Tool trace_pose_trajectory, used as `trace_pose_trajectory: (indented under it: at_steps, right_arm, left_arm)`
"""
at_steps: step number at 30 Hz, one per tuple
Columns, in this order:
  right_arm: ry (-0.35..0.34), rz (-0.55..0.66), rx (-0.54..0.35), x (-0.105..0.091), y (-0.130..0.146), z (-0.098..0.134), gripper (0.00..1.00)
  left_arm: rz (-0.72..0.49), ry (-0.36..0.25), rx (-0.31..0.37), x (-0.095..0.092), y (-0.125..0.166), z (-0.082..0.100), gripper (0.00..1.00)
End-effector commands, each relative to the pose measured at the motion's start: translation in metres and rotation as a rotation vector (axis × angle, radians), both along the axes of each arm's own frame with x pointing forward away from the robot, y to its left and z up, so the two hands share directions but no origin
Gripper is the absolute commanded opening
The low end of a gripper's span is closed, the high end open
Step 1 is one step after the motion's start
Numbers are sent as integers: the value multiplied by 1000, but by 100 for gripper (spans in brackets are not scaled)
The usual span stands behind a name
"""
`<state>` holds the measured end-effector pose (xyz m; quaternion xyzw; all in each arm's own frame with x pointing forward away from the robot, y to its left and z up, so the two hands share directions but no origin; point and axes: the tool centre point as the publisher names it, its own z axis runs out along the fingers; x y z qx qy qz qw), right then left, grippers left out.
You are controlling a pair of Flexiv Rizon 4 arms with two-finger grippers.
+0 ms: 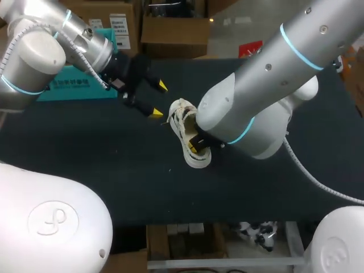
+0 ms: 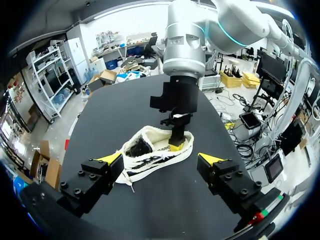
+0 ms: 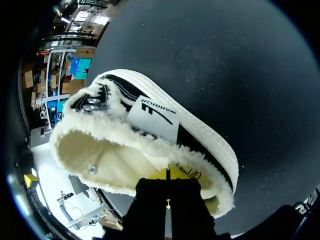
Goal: Open the shoe tongue, take the insole out of the shoe, put the insole back into the shoe, and pack the shoe into the shoebox
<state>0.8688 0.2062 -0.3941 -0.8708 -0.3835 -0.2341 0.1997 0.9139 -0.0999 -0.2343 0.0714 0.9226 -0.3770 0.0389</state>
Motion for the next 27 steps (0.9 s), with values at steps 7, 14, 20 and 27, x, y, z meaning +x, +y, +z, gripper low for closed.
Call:
trace_pose_trajectory:
  at_steps: [7, 14, 20, 27]
  right_arm:
    - [-105, 83, 73, -15, -33, 46, 0]
    - [-119, 165, 31, -5, -52, 64, 0]
    - [-122, 270, 7, 6, -64, 69, 3]
    - [-82, 369, 42, 15, -81, 70, 100]
  left_arm:
    - [170, 80, 50, 3, 4, -5, 100]
    - [600, 18, 303, 5, 8, -7, 100]
    - [606, 35, 314, 3, 8, -12, 100]
    - [706, 98, 361, -5, 9, -28, 100]
